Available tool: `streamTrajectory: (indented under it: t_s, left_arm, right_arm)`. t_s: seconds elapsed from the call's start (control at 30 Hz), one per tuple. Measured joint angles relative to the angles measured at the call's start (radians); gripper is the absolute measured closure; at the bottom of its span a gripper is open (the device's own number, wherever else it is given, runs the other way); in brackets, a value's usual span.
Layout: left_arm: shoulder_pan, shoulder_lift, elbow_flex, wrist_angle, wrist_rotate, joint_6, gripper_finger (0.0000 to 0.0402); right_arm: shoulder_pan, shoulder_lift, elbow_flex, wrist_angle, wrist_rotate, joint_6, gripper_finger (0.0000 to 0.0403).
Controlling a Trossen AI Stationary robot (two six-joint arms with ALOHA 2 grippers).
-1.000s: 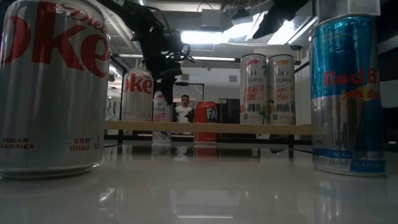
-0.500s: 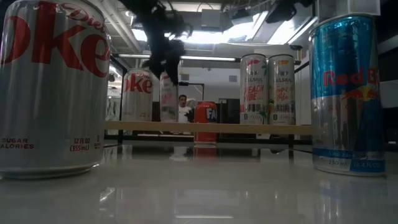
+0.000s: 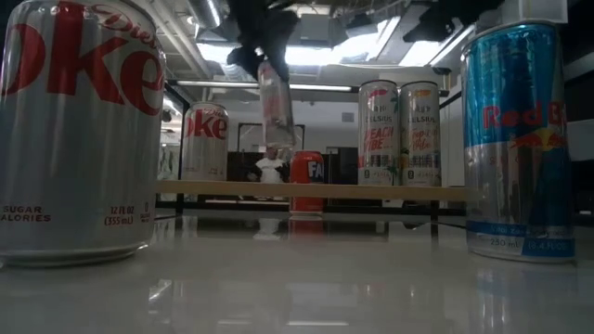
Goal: Place canned beverage on shelf
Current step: Put the top left white-pink soda can on the shelf aligned with other white-pink soda can
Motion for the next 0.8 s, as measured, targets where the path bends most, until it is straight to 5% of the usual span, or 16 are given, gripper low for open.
streamTrajectory:
  t_s: [0.57,0.8]
  left_arm:
    - [-0.338,0.008,0.0,0.015,-0.118,-0.446,0.0157]
    - [-0.419,0.083,0.0,0.11,-0.108,-0.486,0.0157]
  right_arm:
    - [-0.034,-0.033,-0.086,0.085,0.012,0.007,0.0042]
    - [-0.034,0.019,-0.086,0.086,0.012,0.008,0.0042]
